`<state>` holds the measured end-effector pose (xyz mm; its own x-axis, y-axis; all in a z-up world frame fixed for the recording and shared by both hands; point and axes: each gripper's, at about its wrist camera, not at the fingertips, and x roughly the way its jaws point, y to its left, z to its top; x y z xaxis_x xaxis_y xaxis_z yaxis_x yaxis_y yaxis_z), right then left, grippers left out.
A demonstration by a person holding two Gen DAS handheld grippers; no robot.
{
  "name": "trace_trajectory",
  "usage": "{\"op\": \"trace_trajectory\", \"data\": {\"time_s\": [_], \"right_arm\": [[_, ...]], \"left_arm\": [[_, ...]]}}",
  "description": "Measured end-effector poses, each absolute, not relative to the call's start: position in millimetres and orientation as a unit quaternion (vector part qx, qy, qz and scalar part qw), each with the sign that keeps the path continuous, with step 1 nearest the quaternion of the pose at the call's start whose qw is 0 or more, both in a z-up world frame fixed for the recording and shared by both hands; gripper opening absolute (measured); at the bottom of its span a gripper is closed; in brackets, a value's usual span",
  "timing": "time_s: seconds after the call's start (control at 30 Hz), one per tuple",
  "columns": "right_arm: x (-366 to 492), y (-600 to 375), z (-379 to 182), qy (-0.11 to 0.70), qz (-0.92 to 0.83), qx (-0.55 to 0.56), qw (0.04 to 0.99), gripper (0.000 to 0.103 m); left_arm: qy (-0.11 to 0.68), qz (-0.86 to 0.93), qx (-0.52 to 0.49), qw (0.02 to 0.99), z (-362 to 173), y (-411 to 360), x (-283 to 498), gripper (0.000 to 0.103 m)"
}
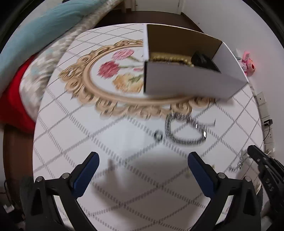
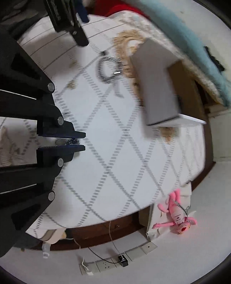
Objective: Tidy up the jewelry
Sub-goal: 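Grasp a silver chain with the right gripper while the left gripper grasps the silver chain bracelet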
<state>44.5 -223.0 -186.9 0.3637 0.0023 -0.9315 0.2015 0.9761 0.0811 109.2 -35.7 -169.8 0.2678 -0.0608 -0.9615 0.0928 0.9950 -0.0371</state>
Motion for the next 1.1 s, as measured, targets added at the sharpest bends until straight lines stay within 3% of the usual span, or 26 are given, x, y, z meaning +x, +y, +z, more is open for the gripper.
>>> {"op": "trace_trajectory", "data": {"time_s": [0.1, 0.3, 0.33, 0.43, 0.47, 0.7, 1.1], "right_arm": [[64, -227, -176, 0.551, -0.067, 0.111, 0.825, 0.004], [86, -237, -177, 0.545, -0.057, 0.115, 0.829, 0.004], [87, -239, -179, 0.546, -0.056, 0.122, 0.827, 0.004], [84, -255, -179, 0.541, -0.054, 0.156, 0.825, 0.004], [83, -261, -179, 0.538, -0.051, 0.169, 0.824, 0.004], [77, -272, -174, 0.532, -0.048, 0.199, 0.822, 0.004], [68, -254, -129, 0.499, 0.002, 0.201, 0.843, 0.004]], "left_arm": [[0.611, -0.067, 0.021, 0.789, -176, -46, 133, 0.097], [0.615, -0.088, 0.069, 0.781, -193, -70, 150, 0.07], [0.61, -0.092, 0.074, 0.784, -192, -73, 150, 0.061], [0.599, -0.116, 0.083, 0.788, -187, -86, 145, 0.012], [0.599, -0.121, 0.081, 0.787, -187, -88, 145, 0.006], [0.593, -0.129, 0.043, 0.794, -182, -77, 140, 0.005], [0.544, -0.154, 0.012, 0.825, -115, -61, 114, 0.005]]}}
